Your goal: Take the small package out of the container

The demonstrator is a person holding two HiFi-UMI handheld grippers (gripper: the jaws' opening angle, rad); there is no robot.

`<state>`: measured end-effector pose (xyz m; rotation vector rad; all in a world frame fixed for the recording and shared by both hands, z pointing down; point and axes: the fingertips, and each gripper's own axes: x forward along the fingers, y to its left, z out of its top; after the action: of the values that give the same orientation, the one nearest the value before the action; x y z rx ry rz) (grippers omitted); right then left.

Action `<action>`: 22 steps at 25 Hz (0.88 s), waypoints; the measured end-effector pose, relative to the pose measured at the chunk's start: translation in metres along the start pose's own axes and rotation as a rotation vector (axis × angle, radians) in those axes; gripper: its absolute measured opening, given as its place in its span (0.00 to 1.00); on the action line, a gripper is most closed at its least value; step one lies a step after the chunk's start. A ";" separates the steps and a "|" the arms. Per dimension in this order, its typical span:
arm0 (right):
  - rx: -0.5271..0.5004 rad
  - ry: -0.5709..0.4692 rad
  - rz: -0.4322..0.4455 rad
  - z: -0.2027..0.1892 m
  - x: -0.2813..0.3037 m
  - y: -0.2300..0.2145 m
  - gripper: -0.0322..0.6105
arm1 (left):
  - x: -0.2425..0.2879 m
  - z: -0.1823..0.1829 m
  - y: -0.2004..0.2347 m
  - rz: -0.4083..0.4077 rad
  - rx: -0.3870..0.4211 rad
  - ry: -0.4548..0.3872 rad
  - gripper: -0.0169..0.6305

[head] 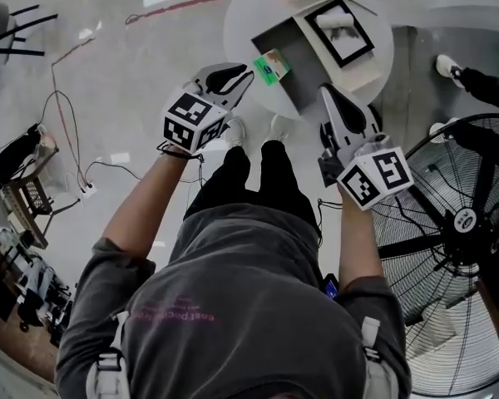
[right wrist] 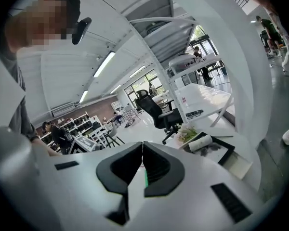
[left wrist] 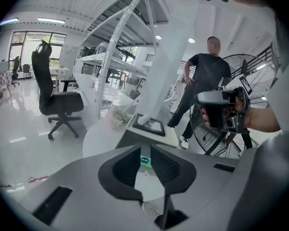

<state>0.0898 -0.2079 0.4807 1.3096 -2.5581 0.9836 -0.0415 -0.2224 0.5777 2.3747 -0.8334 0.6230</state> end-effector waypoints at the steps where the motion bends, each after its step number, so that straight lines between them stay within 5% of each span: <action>1: 0.004 0.000 -0.002 -0.001 0.000 -0.002 0.08 | 0.005 -0.003 0.002 -0.002 -0.004 0.009 0.15; 10: 0.037 0.014 -0.016 -0.020 -0.002 -0.014 0.08 | 0.037 -0.027 0.014 0.018 -0.133 0.101 0.26; 22: 0.059 0.028 -0.018 -0.032 -0.004 -0.020 0.08 | 0.058 -0.039 0.021 -0.025 -0.295 0.165 0.21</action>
<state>0.1020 -0.1948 0.5140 1.3213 -2.5105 1.0745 -0.0241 -0.2360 0.6470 2.0361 -0.7649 0.6298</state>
